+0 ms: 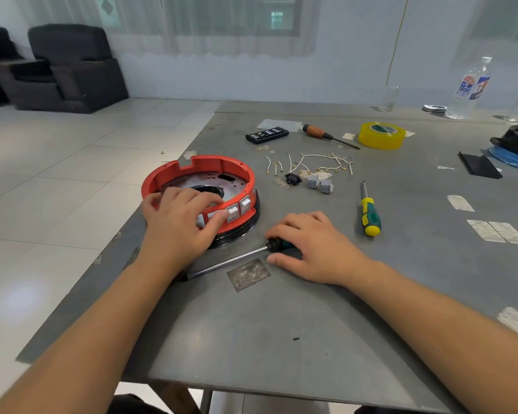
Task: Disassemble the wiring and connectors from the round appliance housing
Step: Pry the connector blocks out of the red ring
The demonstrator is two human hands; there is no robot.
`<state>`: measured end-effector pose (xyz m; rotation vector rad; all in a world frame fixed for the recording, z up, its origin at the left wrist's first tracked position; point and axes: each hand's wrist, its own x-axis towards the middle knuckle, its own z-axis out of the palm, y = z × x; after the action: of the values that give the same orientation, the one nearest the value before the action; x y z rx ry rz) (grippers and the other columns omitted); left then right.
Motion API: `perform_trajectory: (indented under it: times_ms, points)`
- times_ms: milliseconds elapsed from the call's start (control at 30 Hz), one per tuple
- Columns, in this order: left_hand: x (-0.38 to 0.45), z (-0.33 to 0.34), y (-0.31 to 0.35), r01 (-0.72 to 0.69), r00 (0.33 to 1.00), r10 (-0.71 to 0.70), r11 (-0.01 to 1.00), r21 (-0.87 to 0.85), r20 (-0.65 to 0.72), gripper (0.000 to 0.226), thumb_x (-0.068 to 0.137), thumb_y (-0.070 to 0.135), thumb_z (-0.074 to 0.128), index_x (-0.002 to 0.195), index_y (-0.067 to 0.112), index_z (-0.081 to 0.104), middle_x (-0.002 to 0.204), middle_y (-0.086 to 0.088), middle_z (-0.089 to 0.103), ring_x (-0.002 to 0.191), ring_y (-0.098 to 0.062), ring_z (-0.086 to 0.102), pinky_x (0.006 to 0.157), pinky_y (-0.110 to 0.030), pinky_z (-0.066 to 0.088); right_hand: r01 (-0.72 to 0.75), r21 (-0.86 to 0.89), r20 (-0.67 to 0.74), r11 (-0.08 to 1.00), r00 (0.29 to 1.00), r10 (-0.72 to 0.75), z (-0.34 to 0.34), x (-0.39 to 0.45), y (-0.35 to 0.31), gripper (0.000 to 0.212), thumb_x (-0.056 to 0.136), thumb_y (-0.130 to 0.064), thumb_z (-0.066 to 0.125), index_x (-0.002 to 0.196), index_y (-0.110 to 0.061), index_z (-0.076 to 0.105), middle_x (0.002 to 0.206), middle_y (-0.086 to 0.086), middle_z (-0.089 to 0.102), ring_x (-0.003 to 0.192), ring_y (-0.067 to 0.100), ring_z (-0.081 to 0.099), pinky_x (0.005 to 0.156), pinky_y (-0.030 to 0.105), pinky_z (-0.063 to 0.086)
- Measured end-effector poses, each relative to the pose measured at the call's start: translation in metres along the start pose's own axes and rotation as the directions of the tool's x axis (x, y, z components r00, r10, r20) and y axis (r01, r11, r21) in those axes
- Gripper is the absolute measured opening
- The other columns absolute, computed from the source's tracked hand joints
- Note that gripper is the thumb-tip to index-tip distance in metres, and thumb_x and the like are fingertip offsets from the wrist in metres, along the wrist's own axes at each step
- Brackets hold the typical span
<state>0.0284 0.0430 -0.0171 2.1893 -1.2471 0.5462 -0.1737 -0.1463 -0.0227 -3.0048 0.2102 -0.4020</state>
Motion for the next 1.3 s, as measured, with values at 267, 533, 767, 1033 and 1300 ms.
perform_trajectory:
  times_ms: [267, 533, 767, 1033, 1300]
  points:
    - [0.021, 0.006, 0.009, 0.029, 0.993, -0.031, 0.999, 0.017, 0.113, 0.051, 0.091, 0.074, 0.04, 0.125, 0.045, 0.066, 0.111, 0.015, 0.074, 0.11, -0.015, 0.064, 0.099, -0.042, 0.022, 0.003, -0.039, -0.031, 0.999, 1.0, -0.004, 0.007, 0.008, -0.003, 0.029, 0.101, -0.057, 0.045, 0.12, -0.043, 0.063, 0.106, -0.009, 0.054, 0.102, 0.014, 0.052, 0.1, 0.042, 0.034]
    - [0.016, -0.001, -0.014, -0.033, 0.991, 0.041, 0.997, -0.065, 0.13, 0.048, 0.092, 0.071, 0.049, 0.123, 0.042, 0.071, 0.113, 0.016, 0.067, 0.118, -0.012, 0.054, 0.103, -0.043, 0.022, 0.006, -0.099, -0.071, 0.995, 0.997, -0.013, -0.001, 0.004, 0.006, 0.033, 0.104, -0.044, 0.038, 0.122, -0.037, 0.065, 0.106, -0.002, 0.052, 0.095, 0.018, 0.053, 0.106, 0.039, 0.033]
    - [-0.01, -0.003, -0.021, -0.06, 0.998, 0.053, 0.982, -0.176, -0.044, 0.036, 0.095, 0.049, 0.065, 0.126, 0.035, 0.075, 0.113, 0.04, 0.042, 0.127, -0.01, 0.032, 0.101, -0.049, 0.026, -0.086, -0.151, -0.206, 0.985, 0.977, 0.053, -0.008, 0.0, 0.023, 0.024, 0.105, -0.044, 0.038, 0.113, -0.037, 0.059, 0.098, -0.006, 0.051, 0.089, 0.018, 0.052, 0.089, 0.038, 0.038]
    - [-0.015, -0.002, -0.022, -0.041, 0.999, 0.044, 0.984, -0.174, 0.014, 0.052, 0.095, 0.063, 0.047, 0.134, 0.037, 0.07, 0.109, 0.022, 0.058, 0.128, -0.016, 0.045, 0.102, -0.038, 0.016, -0.211, -0.185, -0.317, 0.96, 0.937, 0.145, -0.006, -0.003, 0.03, 0.033, 0.103, -0.05, 0.034, 0.104, -0.036, 0.064, 0.095, -0.006, 0.054, 0.089, 0.019, 0.057, 0.085, 0.037, 0.039]
    - [-0.015, 0.001, -0.027, -0.057, 0.998, 0.06, 0.986, -0.156, 0.017, 0.047, 0.094, 0.054, 0.061, 0.136, 0.036, 0.068, 0.108, 0.023, 0.061, 0.123, -0.016, 0.049, 0.1, -0.034, 0.014, -0.269, -0.238, -0.422, 0.933, 0.894, 0.151, -0.009, -0.007, 0.024, 0.03, 0.102, -0.047, 0.042, 0.098, -0.031, 0.067, 0.093, -0.004, 0.054, 0.081, 0.024, 0.055, 0.08, 0.04, 0.038]
